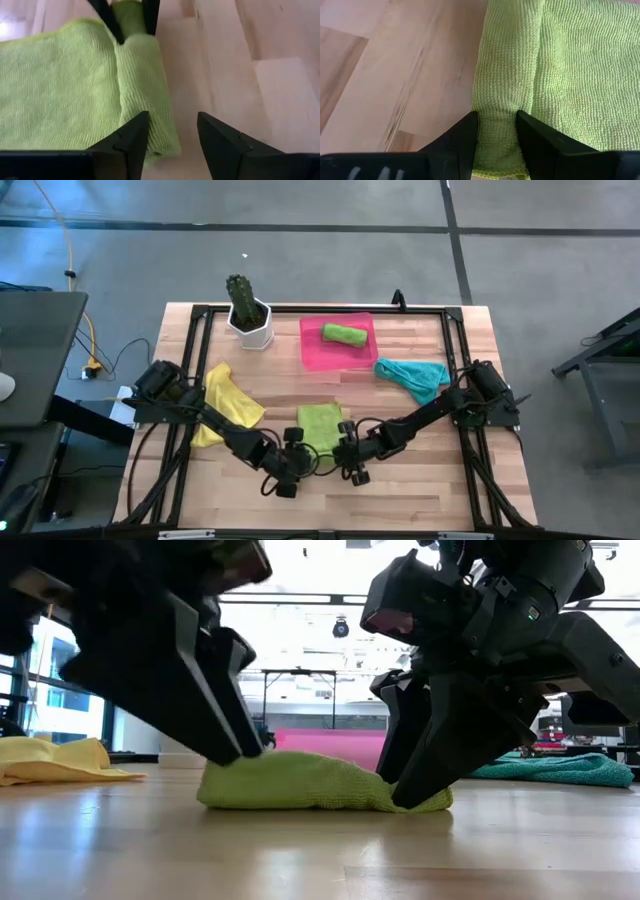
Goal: Roll microfiber towels into tight, uniform cylinder then place into a basket
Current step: Roll the light green microfiber cloth
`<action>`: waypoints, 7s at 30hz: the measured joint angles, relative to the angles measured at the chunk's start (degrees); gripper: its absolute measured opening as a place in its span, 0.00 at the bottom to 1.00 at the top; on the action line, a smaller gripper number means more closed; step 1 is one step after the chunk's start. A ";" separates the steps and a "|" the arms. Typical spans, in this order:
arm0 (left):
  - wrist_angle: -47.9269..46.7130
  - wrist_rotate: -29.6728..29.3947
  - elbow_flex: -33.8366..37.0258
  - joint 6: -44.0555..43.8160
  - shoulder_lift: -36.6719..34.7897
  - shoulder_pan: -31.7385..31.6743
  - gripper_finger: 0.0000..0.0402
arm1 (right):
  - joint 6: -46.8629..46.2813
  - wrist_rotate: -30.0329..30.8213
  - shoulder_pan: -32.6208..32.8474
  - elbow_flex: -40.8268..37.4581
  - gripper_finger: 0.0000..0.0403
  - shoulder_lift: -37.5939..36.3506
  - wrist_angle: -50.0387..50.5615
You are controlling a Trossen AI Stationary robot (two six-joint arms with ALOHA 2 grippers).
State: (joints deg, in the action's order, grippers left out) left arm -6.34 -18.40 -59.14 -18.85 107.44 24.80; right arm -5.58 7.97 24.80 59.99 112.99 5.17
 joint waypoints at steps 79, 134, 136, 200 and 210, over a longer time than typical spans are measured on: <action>2.41 19.90 -0.08 -16.55 4.15 -7.63 0.05 | 5.55 14.03 8.21 0.04 0.33 -8.07 2.93; 3.20 32.80 -0.06 -19.93 4.26 -11.05 0.06 | -21.06 -19.61 -3.54 -0.09 0.01 -3.39 -0.57; 3.07 34.10 -0.06 -21.55 4.28 -11.45 0.06 | -21.97 -21.00 -4.35 -0.11 0.01 -3.39 -0.59; -5.90 35.96 -0.08 -42.63 1.77 -18.78 0.06 | 13.95 -7.13 -0.41 -0.08 0.35 -13.03 6.37; -5.63 35.98 -0.06 -42.51 1.81 -18.80 0.06 | 12.37 17.29 5.53 -0.06 0.31 -4.97 1.97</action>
State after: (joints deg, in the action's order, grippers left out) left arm -11.97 17.58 -59.20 -61.36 109.25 6.00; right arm 6.78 25.26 30.33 59.92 108.02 7.13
